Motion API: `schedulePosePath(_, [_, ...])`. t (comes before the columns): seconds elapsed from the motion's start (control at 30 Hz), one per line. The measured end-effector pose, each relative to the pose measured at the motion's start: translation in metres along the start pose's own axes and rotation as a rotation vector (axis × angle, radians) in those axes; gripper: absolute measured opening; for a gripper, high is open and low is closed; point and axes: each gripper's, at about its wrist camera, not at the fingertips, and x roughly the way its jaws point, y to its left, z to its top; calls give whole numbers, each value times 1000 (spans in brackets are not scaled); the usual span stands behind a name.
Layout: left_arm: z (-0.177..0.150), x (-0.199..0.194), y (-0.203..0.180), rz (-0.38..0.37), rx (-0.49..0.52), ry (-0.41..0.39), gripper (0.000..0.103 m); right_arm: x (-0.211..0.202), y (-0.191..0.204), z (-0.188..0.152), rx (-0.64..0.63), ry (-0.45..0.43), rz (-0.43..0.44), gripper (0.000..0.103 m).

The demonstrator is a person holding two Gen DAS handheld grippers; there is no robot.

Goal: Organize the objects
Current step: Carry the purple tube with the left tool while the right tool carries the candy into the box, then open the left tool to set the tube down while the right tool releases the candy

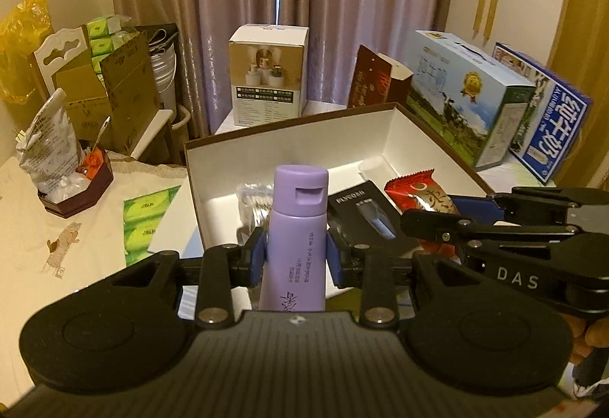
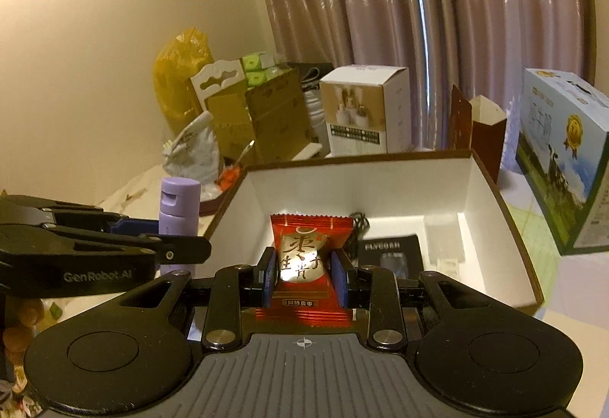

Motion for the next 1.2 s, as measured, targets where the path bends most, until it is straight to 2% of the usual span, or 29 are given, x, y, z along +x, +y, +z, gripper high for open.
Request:
schedulePosePath(0.33, [12,42,20,14,-36,57,28,38,-8,14,32,21,-20,28])
schedulePosePath(0.93, [2,98,34,-5,-28,182,28,78,-20,11,110,89,-23,28])
schedulePosePath(1.2, [7,105,40,-24,-13,184,30,87,-20,11,138,101,-21,28])
